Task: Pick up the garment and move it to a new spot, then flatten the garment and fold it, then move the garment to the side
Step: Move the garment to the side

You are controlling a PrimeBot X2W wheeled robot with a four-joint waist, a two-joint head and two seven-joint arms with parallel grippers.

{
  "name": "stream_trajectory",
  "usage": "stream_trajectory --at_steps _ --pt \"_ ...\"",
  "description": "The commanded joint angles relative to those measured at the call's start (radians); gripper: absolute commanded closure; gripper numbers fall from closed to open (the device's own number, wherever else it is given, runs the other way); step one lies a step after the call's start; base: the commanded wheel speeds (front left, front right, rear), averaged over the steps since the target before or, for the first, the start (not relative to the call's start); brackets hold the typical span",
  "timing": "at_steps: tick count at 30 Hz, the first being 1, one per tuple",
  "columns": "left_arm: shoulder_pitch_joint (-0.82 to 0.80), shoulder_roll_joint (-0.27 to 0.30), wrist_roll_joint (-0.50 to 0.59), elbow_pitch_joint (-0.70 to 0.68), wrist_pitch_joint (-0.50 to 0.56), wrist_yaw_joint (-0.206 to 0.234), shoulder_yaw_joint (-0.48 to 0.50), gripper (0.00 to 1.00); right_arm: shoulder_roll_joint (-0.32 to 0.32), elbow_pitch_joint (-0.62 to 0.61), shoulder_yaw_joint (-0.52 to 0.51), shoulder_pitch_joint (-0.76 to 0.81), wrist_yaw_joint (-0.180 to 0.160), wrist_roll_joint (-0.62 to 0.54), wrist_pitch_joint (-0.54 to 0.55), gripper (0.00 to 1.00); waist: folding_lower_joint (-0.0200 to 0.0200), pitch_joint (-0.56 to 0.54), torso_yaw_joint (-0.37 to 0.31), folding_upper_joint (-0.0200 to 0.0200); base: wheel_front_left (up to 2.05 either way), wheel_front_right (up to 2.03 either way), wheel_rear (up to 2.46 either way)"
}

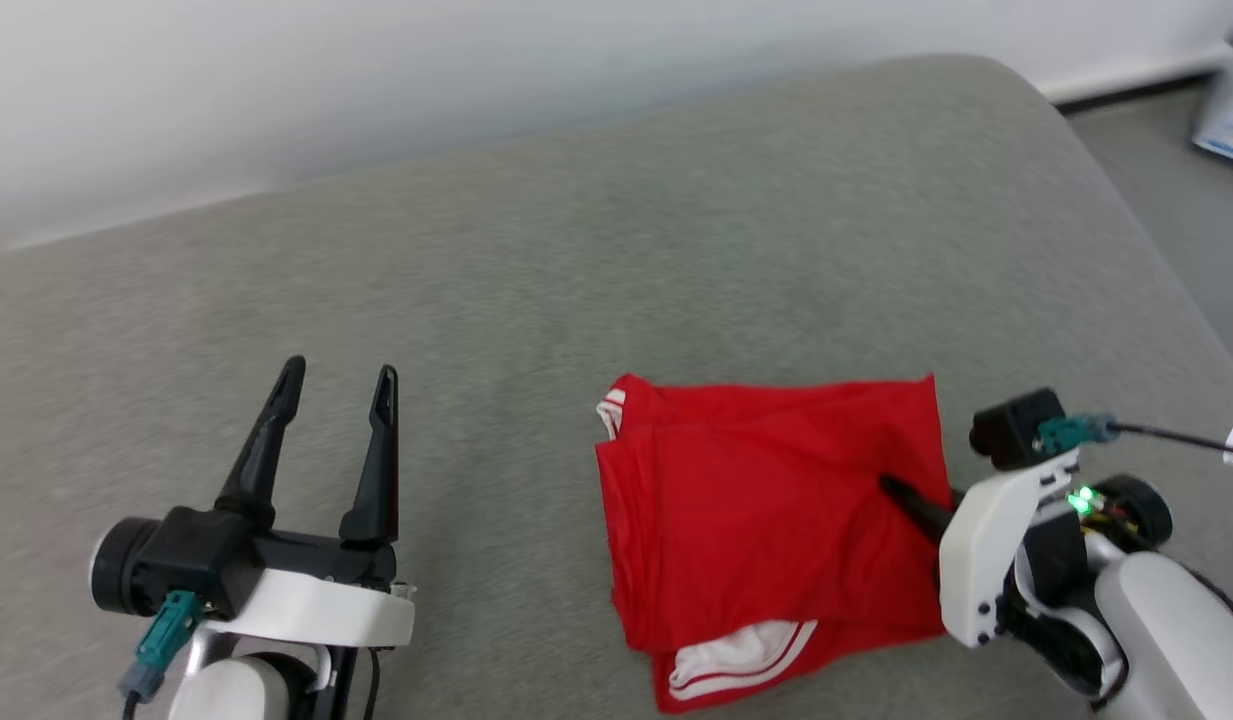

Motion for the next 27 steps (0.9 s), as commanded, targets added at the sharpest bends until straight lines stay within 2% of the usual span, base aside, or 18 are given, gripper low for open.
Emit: stream_trajectory --at_steps 1,6,10,19,27 --pt "-0.014 0.017 0.006 -0.025 0.011 0.001 0.003 0.0 0.012 0.012 0.009 -0.055 -0.001 -0.003 -0.01 1.0 0.0 0.087 -0.138 -0.0001 0.0 0.0 0.0" --pt "-0.038 0.054 0.014 -0.097 0.052 -0.003 -0.007 0.0 0.024 0.097 0.008 -0.187 -0.001 -0.02 -0.026 1.0 0.0 0.169 -0.246 -0.0001 0.0 0.0 0.0" --pt "-0.08 0.092 0.022 -0.155 0.095 -0.01 -0.03 0.0 0.018 0.187 -0.014 -0.3 -0.001 -0.034 -0.049 1.0 0.0 0.249 -0.281 -0.0001 0.0 0.0 0.0" --pt "-0.186 0.149 0.021 -0.25 0.154 -0.016 -0.083 0.0 -0.057 0.349 -0.121 -0.477 -0.001 -0.102 -0.116 1.0 0.0 0.398 -0.237 -0.0001 0.0 0.0 0.0" --pt "-0.265 0.19 0.012 -0.307 0.179 -0.018 -0.11 0.0 -0.099 0.484 -0.322 -0.622 -0.001 -0.23 -0.211 1.0 0.0 0.518 -0.171 -0.0001 0.0 0.0 0.0"
